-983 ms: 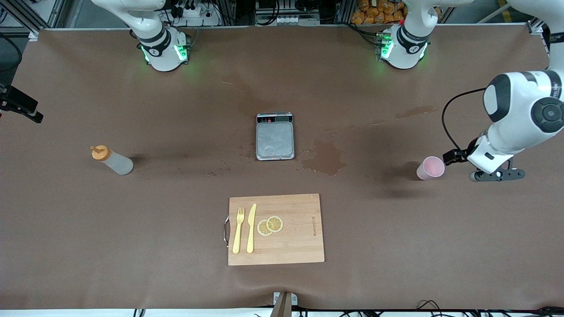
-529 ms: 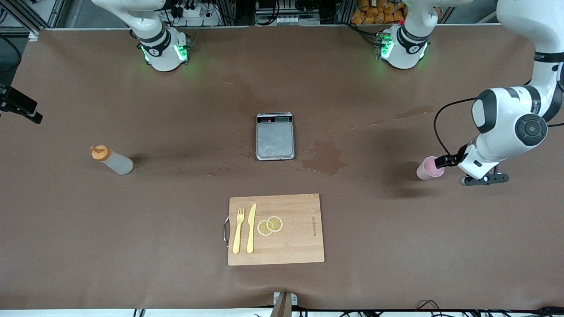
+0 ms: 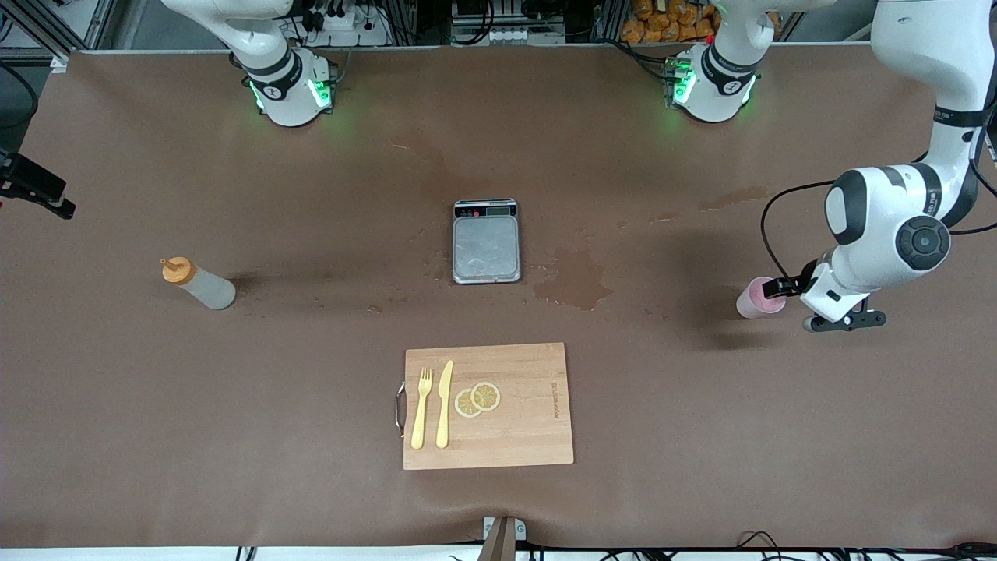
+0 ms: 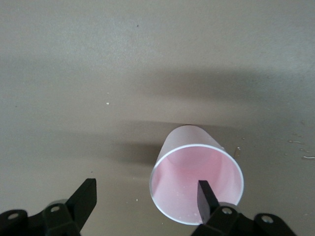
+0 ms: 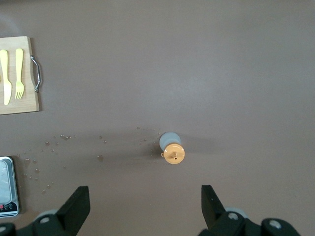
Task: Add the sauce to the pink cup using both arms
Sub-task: 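Lower the left gripper around the pink cup and close it, then lift the pink cup with the left gripper and carry it to the scale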
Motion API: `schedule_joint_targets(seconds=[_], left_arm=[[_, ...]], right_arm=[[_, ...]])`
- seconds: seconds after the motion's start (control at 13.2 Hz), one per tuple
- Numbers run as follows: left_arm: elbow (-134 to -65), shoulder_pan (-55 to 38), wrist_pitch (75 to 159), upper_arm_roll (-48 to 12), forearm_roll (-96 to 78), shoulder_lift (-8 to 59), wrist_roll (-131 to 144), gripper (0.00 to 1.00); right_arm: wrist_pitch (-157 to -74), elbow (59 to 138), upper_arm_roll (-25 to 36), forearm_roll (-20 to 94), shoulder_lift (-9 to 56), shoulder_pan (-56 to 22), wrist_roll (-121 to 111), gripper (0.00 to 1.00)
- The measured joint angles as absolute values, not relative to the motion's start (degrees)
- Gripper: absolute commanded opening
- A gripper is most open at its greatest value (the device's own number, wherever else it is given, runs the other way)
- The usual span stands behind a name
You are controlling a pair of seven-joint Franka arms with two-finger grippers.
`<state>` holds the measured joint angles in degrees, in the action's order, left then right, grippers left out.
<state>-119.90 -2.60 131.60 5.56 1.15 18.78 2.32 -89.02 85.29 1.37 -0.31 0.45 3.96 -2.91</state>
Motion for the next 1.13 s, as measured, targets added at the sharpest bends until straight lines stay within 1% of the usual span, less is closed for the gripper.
schedule_joint_targets(seconds=[0.15, 0.3, 0.38, 0.91, 1.13], left_arm=[[-119.9, -2.46, 131.63, 5.56, 1.15, 19.34, 2.32, 0.49], [-119.9, -2.45, 131.66, 5.55, 1.14, 19.89, 2.32, 0.08], [-119.9, -2.45, 131.7, 5.53, 1.1, 20.02, 2.32, 0.0], [-118.9, -2.53, 131.95, 4.87, -1.35, 19.59, 2.26, 0.0], [-117.77, -2.59, 131.36, 1.77, -1.35, 17.26, 2.26, 0.0]], right_arm=[[-89.02, 85.29, 1.44, -0.31, 0.45, 4.0, -2.91, 1.0], [-89.02, 85.29, 1.46, -0.31, 0.45, 4.0, -2.9, 1.0], [-89.02, 85.29, 1.46, -0.31, 0.45, 4.0, -2.9, 1.0], [-89.09, 85.29, 1.45, -0.34, 0.67, 4.01, -2.9, 1.0], [-89.24, 85.29, 1.43, -0.34, 0.72, 4.0, -2.9, 1.0]])
